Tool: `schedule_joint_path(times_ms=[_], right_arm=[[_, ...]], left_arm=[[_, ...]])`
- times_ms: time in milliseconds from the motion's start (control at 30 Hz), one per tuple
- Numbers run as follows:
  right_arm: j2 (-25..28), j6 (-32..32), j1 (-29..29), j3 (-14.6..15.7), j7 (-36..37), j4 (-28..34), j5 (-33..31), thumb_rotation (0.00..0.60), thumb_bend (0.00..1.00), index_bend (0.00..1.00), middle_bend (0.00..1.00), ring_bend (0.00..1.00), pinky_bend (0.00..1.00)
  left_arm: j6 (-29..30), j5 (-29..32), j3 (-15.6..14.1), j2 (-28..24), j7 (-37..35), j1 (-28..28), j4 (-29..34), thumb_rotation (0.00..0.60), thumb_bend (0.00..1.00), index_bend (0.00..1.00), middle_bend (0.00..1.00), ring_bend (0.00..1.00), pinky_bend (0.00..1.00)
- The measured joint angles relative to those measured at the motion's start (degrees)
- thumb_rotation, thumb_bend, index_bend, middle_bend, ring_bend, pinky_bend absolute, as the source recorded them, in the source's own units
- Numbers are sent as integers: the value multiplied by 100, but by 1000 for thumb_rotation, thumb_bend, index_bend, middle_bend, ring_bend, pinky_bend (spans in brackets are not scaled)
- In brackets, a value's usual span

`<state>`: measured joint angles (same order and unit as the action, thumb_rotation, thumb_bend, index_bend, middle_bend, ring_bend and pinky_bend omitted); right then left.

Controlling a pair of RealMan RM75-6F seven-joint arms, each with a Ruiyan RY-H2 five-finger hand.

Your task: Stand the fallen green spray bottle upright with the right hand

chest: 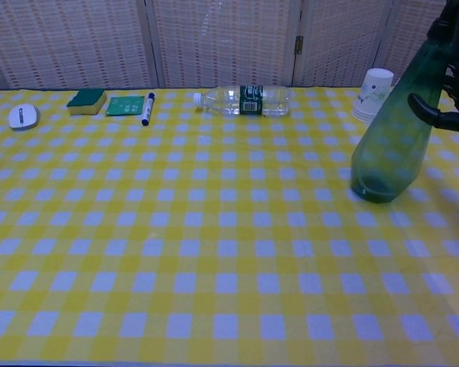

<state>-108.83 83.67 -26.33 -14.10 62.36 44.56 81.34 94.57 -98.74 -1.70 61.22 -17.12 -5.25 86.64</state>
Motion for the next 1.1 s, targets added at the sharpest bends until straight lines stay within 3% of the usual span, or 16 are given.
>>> schedule_joint_path(times_ms=[233, 500, 700, 900, 1100], right_arm=[[125, -35, 91, 118, 3, 76, 104, 600, 343, 0, 2, 85, 0], [375, 207, 255, 177, -17, 313, 229, 600, 341, 0, 0, 49, 0], [715, 411, 476, 423, -279, 584, 456, 593, 340, 0, 0, 14, 0], [1231, 933, 806, 731, -1397, 839, 808, 599, 337, 0, 0, 11, 0], [2169, 1173, 1253, 1121, -3575, 1657, 1005, 600, 336, 0, 0, 4, 0]], left_arm=[[35, -6, 3, -4, -16, 13, -1, 306, 305, 5, 57, 0, 0], [17, -3, 10, 5, -10, 2, -16, 304, 280, 5, 57, 0, 0], [66, -26, 8, 7, 15, 21, -9, 305, 275, 6, 59, 0, 0], [126, -21, 53, 57, 100, 30, -46, 305, 274, 0, 59, 0, 0], [161, -14, 118, 186, 497, 29, -77, 306, 275, 0, 59, 0, 0]])
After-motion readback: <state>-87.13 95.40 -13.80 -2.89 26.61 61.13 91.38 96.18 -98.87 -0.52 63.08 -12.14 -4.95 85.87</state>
